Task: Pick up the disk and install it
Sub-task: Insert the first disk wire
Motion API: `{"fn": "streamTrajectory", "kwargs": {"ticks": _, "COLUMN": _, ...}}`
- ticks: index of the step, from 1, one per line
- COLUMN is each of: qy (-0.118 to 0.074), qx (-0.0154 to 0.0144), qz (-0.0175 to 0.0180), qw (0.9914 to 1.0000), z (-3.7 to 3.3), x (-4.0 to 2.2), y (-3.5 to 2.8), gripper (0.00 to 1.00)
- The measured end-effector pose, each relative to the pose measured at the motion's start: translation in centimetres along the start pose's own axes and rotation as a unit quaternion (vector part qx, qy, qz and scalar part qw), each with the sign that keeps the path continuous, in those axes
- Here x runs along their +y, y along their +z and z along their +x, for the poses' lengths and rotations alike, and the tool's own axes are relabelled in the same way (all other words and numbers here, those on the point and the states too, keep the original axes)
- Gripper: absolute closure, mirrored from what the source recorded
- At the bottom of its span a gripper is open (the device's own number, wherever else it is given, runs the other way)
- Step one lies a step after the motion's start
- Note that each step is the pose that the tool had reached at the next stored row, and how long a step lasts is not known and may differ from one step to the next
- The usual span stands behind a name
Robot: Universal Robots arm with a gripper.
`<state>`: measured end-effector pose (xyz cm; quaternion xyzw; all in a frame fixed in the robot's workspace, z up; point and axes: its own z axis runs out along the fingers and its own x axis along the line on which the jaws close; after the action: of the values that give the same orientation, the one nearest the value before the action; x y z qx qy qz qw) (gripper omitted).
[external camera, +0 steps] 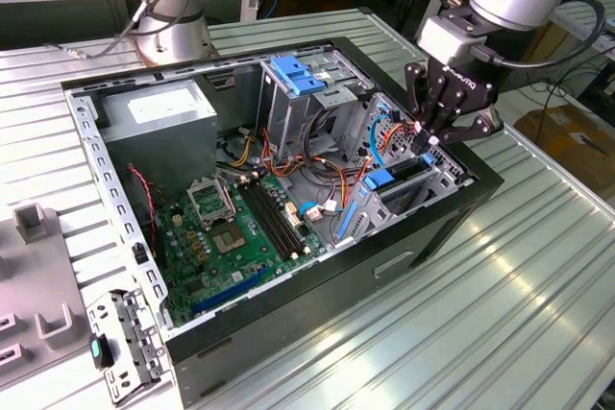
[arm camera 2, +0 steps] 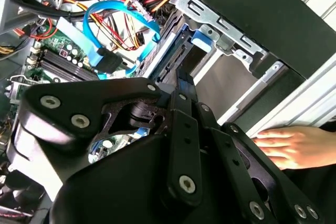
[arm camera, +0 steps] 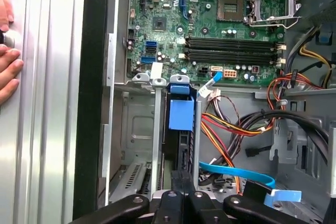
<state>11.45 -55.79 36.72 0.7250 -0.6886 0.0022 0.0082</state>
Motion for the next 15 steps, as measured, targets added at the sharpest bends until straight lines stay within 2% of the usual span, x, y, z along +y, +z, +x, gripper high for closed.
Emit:
{"fn": "streamTrajectory", "kwargs": {"ticks": 2, "qy": -0.002, "qx": 0.0, "qz": 0.0, "qw": 1.0, "z": 0.01, "x": 0.0, "y": -0.32, "gripper": 0.89}}
{"fn": "streamTrajectory", "kwargs": {"ticks": 5, "qy": -0.004, "qx": 0.0, "qz": 0.0001, "qw": 0.99999, "z": 0.01, "x": -0.12, "y": -0.36, "gripper": 0.89}}
{"fn": "streamTrajectory", "kwargs": {"ticks": 8, "qy": -0.015, "qx": 0.0001, "qz": 0.0002, "qw": 0.99989, "z": 0.04, "x": -0.67, "y": -0.36, "gripper": 0.89}}
{"fn": "streamTrajectory", "kwargs": {"ticks": 10, "qy": -0.021, "qx": 0.0002, "qz": 0.0003, "qw": 0.99977, "z": 0.01, "x": -1.33, "y": -0.37, "gripper": 0.89}}
{"fn": "streamTrajectory", "kwargs": {"ticks": 14, "qy": -0.036, "qx": -0.0001, "qz": 0.0004, "qw": 0.99934, "z": 0.0, "x": -1.75, "y": -0.36, "gripper": 0.89}}
{"fn": "streamTrajectory", "kwargs": {"ticks": 15, "qy": -0.049, "qx": -0.0001, "qz": 0.0005, "qw": 0.99878, "z": 0.0, "x": -1.76, "y": -0.41, "gripper": 0.89}}
